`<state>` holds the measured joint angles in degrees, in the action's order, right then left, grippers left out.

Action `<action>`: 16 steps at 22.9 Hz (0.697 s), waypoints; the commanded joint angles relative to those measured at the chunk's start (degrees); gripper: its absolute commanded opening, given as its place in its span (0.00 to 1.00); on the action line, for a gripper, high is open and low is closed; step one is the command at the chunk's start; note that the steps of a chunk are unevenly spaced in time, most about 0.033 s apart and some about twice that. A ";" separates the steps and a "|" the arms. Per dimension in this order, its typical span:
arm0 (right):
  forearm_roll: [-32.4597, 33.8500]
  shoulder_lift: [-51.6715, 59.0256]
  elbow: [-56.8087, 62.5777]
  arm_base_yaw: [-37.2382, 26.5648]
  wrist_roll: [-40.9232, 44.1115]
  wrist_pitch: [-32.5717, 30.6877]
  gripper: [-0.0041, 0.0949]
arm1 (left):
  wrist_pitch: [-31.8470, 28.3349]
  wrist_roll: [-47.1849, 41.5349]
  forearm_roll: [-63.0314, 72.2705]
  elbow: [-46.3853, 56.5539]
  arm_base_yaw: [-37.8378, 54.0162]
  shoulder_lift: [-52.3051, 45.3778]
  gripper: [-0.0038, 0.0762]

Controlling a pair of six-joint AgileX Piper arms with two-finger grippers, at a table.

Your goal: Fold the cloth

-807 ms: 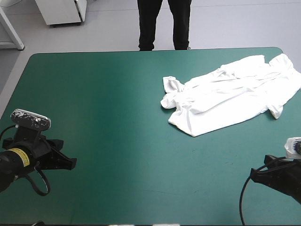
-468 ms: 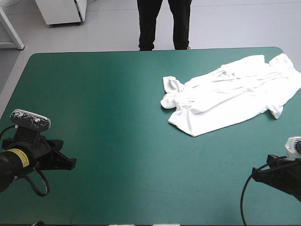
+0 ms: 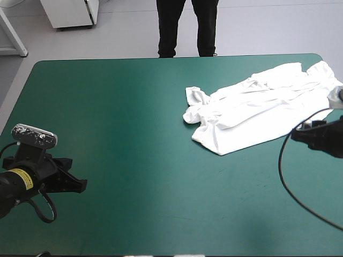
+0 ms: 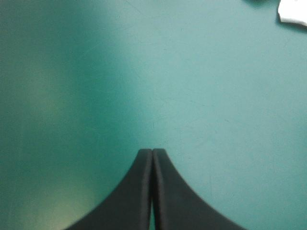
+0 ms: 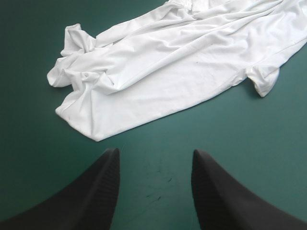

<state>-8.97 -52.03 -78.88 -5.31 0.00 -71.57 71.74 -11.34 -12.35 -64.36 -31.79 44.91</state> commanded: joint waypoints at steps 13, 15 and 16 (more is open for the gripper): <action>0.66 -42.33 -27.54 0.09 -1.23 0.32 0.60 | -6.73 0.12 -0.36 -1.78 -0.01 0.05 0.02; 1.41 -49.50 -33.05 0.09 -1.37 0.03 0.60 | -6.73 0.12 -0.36 -1.78 -0.01 0.05 0.02; 1.50 -53.22 -36.26 0.09 -1.37 0.03 0.60 | -6.73 0.12 -0.36 -1.78 -0.01 0.05 0.02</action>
<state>-7.72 -103.69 -109.79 -5.20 -0.59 -71.52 68.25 -11.34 -12.29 -64.36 -31.79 44.91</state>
